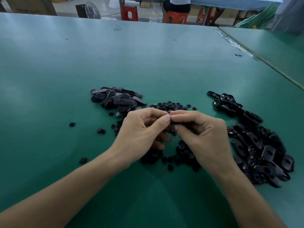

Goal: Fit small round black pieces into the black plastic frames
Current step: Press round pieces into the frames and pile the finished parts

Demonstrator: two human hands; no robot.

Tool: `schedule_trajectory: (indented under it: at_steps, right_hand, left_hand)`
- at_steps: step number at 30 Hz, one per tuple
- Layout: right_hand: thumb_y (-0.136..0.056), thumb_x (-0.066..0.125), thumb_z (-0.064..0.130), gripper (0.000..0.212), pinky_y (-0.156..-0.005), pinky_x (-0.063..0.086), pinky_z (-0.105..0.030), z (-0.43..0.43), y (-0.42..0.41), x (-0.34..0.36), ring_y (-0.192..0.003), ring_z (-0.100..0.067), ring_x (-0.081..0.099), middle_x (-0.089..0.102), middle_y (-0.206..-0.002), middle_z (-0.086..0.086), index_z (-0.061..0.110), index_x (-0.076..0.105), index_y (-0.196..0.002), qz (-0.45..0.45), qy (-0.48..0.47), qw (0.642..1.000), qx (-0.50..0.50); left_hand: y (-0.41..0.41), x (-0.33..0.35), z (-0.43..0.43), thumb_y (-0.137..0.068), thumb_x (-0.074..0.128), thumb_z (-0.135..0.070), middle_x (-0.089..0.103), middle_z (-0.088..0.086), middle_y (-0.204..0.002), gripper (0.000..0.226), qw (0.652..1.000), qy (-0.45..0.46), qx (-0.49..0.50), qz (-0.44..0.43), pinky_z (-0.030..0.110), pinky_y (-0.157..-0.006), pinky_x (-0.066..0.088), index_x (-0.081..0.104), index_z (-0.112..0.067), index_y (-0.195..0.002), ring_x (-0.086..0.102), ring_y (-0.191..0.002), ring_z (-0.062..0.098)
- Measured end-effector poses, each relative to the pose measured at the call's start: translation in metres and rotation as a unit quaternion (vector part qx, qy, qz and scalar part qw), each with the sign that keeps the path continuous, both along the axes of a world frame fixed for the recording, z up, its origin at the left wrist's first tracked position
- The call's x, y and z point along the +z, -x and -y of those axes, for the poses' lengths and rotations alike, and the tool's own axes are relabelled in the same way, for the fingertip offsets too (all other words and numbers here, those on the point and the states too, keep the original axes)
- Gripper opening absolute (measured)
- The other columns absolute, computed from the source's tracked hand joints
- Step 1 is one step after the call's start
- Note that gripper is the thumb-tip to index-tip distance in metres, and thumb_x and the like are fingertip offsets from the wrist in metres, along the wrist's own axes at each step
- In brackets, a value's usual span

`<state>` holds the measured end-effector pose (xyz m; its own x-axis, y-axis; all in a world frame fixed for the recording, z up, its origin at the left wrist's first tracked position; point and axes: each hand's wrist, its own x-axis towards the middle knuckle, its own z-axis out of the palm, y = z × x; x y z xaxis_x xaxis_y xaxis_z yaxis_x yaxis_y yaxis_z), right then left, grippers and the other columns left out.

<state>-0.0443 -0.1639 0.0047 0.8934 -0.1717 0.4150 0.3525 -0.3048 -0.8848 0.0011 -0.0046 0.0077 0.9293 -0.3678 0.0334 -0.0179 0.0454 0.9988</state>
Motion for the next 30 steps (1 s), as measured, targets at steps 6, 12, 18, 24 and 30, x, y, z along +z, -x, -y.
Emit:
schedule_trajectory:
  at_steps: [6, 12, 18, 24, 30]
  right_hand:
    - [-0.085, 0.079, 0.015, 0.023, -0.075, 0.054, -0.016, 0.002, 0.003, 0.002, -0.081, -0.006, 0.072, 0.075, -0.087, 0.013, 0.030, 0.075, -0.102, -0.043, 0.009, 0.999, -0.030]
    - [-0.087, 0.076, 0.019, 0.015, -0.069, 0.049, -0.009, 0.000, 0.005, 0.004, -0.078, -0.001, 0.070, 0.073, -0.080, 0.021, 0.032, 0.075, -0.095, -0.049, 0.082, 0.993, -0.065]
    - [-0.089, 0.075, 0.016, 0.011, -0.070, 0.054, -0.017, 0.001, 0.005, 0.002, -0.078, -0.006, 0.071, 0.074, -0.080, 0.016, 0.026, 0.075, -0.090, -0.059, 0.049, 0.995, -0.059]
    - [-0.089, 0.074, 0.018, 0.011, -0.069, 0.053, -0.016, 0.000, 0.004, 0.003, -0.076, -0.005, 0.070, 0.074, -0.080, 0.015, 0.028, 0.074, -0.091, -0.064, 0.046, 0.995, -0.069]
    - [-0.089, 0.075, 0.024, 0.008, -0.071, 0.050, -0.014, 0.001, 0.005, 0.001, -0.078, -0.004, 0.064, 0.069, -0.077, 0.015, 0.029, 0.074, -0.095, -0.066, 0.206, 0.969, -0.119]
  left_hand:
    - [-0.003, -0.008, -0.003, -0.086, 0.074, -0.011, 0.077, 0.009, -0.081, 0.011, 0.998, 0.062, 0.018, 0.003, 0.022, -0.059, 0.058, 0.074, -0.012, -0.097, 0.076, -0.072, 0.019]
    - [-0.004, -0.011, -0.005, -0.081, 0.073, -0.020, 0.078, 0.009, -0.086, 0.023, 0.997, 0.075, -0.006, 0.022, 0.022, -0.065, 0.059, 0.069, -0.011, -0.101, 0.077, -0.080, 0.020]
    - [-0.005, -0.012, -0.005, -0.082, 0.071, -0.018, 0.078, 0.008, -0.085, 0.014, 0.997, 0.077, -0.002, 0.031, 0.023, -0.065, 0.059, 0.074, -0.014, -0.094, 0.077, -0.080, 0.020]
    - [-0.006, -0.010, -0.005, -0.084, 0.071, -0.012, 0.077, 0.007, -0.082, 0.012, 0.996, 0.085, 0.001, 0.019, 0.023, -0.063, 0.059, 0.074, -0.011, -0.096, 0.076, -0.075, 0.020]
    - [-0.008, -0.010, -0.003, -0.092, 0.065, 0.001, 0.074, 0.003, -0.077, 0.012, 0.991, 0.123, 0.046, 0.004, 0.023, -0.061, 0.058, 0.071, -0.009, -0.097, 0.074, -0.072, 0.017]
